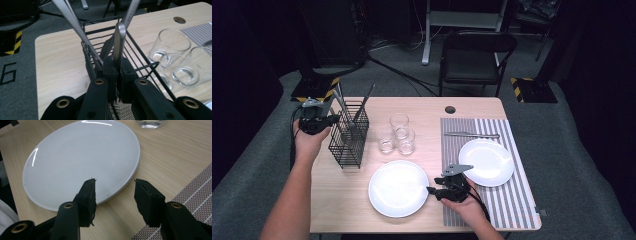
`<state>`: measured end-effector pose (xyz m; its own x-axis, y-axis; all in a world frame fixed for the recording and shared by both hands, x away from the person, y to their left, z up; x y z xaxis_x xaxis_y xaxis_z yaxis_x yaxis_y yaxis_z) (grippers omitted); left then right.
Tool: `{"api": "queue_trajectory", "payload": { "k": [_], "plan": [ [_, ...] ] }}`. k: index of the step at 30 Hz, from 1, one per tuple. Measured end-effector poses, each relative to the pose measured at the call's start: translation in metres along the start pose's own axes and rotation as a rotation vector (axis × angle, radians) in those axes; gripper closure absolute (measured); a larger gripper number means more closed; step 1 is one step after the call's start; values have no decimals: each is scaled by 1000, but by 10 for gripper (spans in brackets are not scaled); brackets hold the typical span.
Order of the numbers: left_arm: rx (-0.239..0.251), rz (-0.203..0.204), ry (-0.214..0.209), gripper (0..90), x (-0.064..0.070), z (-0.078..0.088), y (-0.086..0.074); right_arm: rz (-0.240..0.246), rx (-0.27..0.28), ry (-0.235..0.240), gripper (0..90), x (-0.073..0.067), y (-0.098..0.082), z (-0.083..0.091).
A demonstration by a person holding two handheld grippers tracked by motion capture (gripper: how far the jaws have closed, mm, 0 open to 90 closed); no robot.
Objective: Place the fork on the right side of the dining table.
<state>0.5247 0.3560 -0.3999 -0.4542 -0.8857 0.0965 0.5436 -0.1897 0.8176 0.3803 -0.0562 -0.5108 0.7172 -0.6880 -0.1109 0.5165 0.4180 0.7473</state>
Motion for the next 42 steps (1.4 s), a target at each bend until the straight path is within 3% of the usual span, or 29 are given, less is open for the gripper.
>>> {"api": "queue_trajectory", "payload": {
  "k": [17,42],
  "plan": [
    [-14,-25,11,862,6,-3,4,-3,-5,1,511,0,-1,0],
    [7,-56,-9,868,19,25,25,-3,-4,3,511,0,0,-1]
  ]
}}
Point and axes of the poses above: each handheld gripper's, and its own axes: z roughly backward along the jaws, y roughly out of its top, x roughly to its right, the point moved 4 cm from there along -z, roughly forward along the jaws, and after that the axes turned 6 degrees about -y, right-handed, at the moved point
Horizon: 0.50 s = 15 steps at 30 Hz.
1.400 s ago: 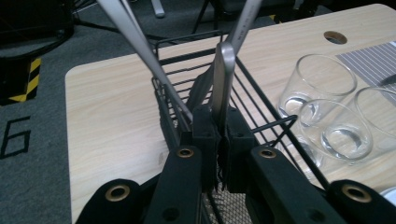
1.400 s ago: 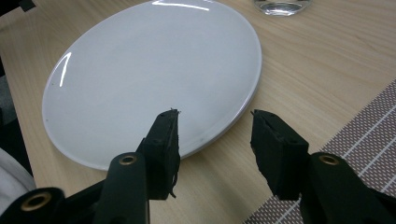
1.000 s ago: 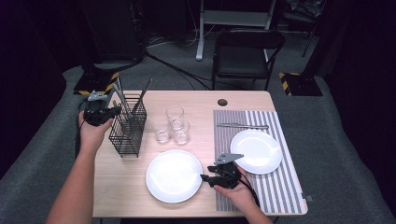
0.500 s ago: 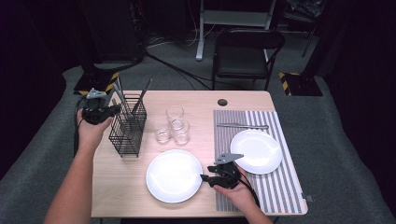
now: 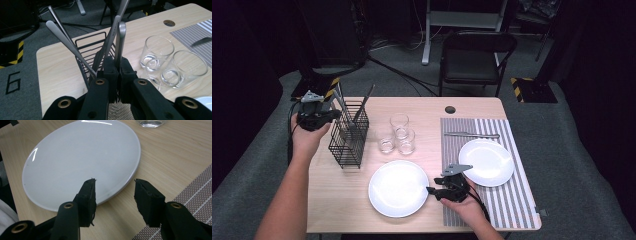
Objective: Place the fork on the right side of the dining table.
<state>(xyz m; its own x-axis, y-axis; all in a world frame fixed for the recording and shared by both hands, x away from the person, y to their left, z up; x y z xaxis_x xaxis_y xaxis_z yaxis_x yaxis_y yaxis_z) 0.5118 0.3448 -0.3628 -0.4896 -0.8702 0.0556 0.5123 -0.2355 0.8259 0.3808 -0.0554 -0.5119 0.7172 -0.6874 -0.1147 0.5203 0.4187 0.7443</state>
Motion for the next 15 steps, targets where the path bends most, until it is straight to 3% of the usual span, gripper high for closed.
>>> {"api": "queue_trajectory", "payload": {
  "k": [15],
  "plan": [
    [1,-11,-13,868,8,17,12,3,4,-2,511,1,0,1]
  ]
}}
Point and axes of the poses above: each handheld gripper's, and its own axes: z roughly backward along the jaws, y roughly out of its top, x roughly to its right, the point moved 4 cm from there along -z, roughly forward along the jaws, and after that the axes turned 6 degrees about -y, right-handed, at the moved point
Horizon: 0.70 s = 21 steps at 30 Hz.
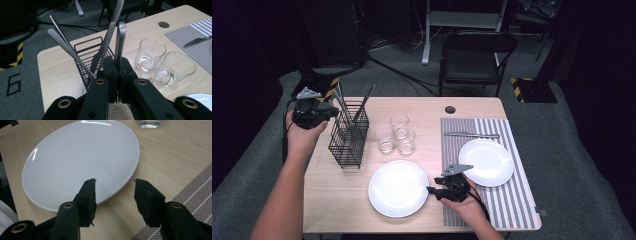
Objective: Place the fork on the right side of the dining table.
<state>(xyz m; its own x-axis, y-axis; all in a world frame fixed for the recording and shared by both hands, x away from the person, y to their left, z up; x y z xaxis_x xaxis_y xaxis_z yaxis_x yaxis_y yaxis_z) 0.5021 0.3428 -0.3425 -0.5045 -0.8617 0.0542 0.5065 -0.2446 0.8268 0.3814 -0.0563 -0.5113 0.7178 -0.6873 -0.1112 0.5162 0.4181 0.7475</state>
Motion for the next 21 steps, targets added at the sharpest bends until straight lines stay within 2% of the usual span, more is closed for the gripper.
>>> {"api": "queue_trajectory", "payload": {
  "k": [8,21],
  "plan": [
    [-1,-19,-10,868,6,10,9,-2,2,1,511,0,0,0],
    [12,-24,-24,868,11,23,20,-7,2,0,511,0,0,1]
  ]
}}
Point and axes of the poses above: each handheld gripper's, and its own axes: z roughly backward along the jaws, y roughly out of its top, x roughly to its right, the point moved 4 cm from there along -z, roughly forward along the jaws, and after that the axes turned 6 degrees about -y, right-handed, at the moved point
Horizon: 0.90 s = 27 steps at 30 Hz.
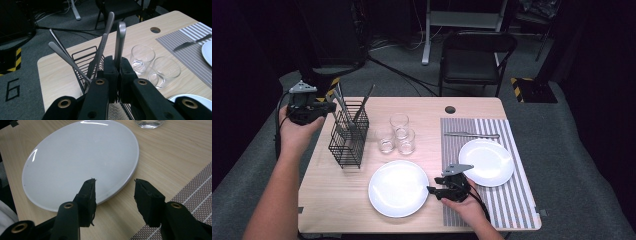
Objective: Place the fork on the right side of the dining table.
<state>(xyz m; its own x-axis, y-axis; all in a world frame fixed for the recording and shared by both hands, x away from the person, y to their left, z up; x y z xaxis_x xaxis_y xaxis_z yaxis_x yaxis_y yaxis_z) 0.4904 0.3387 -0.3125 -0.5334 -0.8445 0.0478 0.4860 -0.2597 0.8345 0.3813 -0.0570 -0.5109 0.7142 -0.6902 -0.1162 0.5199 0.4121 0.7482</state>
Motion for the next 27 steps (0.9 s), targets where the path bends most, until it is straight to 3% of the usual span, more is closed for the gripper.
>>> {"api": "queue_trajectory", "payload": {
  "k": [17,23,27],
  "plan": [
    [1,-37,-18,868,16,15,14,4,0,1,511,0,0,-1],
    [4,-60,-38,868,25,18,20,0,-1,0,511,0,0,0],
    [0,-72,-74,868,32,18,21,-1,-1,0,511,0,0,0]
  ]
}}
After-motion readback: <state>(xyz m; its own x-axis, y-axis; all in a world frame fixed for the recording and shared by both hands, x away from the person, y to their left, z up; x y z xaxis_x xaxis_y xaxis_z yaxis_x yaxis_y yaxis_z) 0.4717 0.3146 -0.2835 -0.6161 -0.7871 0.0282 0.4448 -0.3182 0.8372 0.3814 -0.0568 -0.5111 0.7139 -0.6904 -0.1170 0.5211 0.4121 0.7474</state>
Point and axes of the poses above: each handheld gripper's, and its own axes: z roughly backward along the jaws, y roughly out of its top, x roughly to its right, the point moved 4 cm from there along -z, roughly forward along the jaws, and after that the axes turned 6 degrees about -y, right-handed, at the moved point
